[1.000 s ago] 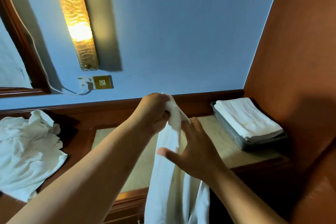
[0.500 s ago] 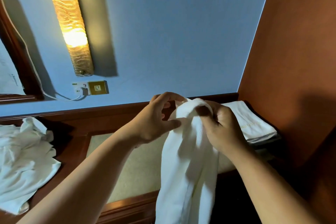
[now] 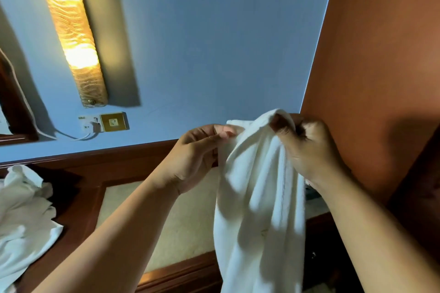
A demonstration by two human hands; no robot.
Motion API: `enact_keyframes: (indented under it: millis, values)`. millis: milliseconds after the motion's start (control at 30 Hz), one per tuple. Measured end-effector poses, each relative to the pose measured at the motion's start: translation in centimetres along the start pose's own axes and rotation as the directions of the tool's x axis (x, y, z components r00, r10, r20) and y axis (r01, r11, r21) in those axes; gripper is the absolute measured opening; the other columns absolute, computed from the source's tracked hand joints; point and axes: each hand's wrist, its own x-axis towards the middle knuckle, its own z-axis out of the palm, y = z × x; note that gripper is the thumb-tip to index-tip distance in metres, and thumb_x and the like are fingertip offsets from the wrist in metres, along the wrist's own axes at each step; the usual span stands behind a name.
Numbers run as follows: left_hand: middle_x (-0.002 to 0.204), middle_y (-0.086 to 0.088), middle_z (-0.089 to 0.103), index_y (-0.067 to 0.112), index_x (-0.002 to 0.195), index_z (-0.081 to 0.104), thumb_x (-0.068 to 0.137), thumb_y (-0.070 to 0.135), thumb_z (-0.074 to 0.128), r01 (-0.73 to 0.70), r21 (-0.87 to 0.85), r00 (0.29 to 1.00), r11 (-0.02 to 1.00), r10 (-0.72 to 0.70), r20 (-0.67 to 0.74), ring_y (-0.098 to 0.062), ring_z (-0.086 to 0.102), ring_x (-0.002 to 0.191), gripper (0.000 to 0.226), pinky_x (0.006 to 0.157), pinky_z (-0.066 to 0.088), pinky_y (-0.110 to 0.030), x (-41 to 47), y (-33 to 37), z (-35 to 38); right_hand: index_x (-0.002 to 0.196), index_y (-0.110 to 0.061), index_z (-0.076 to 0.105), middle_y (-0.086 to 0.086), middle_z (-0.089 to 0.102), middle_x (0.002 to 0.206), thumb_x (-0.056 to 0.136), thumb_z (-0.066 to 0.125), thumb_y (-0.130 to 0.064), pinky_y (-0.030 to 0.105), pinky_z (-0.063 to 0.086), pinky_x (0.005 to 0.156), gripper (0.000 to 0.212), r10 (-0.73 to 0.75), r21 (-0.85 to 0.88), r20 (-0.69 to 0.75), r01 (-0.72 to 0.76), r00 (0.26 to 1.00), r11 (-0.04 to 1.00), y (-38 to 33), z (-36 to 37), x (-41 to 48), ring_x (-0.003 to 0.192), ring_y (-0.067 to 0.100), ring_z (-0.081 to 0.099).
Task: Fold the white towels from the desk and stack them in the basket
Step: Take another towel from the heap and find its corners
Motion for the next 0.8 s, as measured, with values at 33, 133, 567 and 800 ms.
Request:
enact_keyframes:
  millis: [33, 133, 567, 800]
  values:
    - [0.091, -0.010, 0.067, 0.012, 0.092, 0.072, 0.092, 0.016, 0.062, -0.025, 0.018, 0.999, 1.000, 0.026, -0.040, -0.022, 0.062, 0.084, 0.011, 0.079, 0.049, -0.036, 0.5, 0.4, 0.7, 0.062, -0.008, 0.032, -0.008, 0.024, 0.060, 0.082, 0.060, -0.072, 0.025, 0.022, 0.053, 0.072, 0.017, -0.029, -0.011, -0.018, 1.000, 0.999, -0.1, -0.5, 0.0, 0.058, 0.008, 0.025]
    - [0.089, -0.008, 0.069, 0.008, 0.096, 0.070, 0.098, 0.005, 0.058, -0.131, 0.075, 0.984, 0.989, 0.139, -0.114, -0.018, 0.065, 0.083, 0.012, 0.080, 0.053, -0.031, 1.8, 1.9, 3.6, 0.058, -0.017, 0.031, -0.014, 0.021, 0.051, 0.091, 0.058, -0.061, 0.022, 0.020, 0.047, 0.061, 0.045, -0.081, -0.062, -0.050, 0.997, 0.995, -0.2, -2.2, -0.1, 0.049, 0.005, 0.022]
    - [0.090, -0.020, 0.070, 0.000, 0.102, 0.066, 0.096, 0.008, 0.063, -0.057, 0.057, 0.956, 0.997, 0.071, -0.285, -0.028, 0.070, 0.071, 0.010, 0.062, 0.061, -0.036, 5.3, 4.8, 13.2, 0.088, -0.042, 0.060, -0.013, 0.061, 0.087, 0.092, 0.051, -0.052, 0.011, 0.041, 0.076, 0.014, -0.124, -0.076, -0.185, 0.112, 0.975, 0.991, 1.9, -8.2, 0.9, 0.081, -0.003, 0.056]
    - [0.079, -0.013, 0.073, 0.004, 0.099, 0.065, 0.099, 0.014, 0.061, -0.090, -0.018, 0.919, 0.996, 0.076, -0.388, -0.025, 0.070, 0.062, 0.011, 0.057, 0.059, -0.033, 5.0, 1.1, 17.3, 0.075, -0.018, 0.056, -0.011, 0.048, 0.060, 0.095, 0.059, -0.035, 0.019, 0.036, 0.055, 0.026, -0.203, -0.088, -0.153, 0.191, 0.967, 0.978, 0.4, -10.9, -0.7, 0.057, 0.006, 0.046]
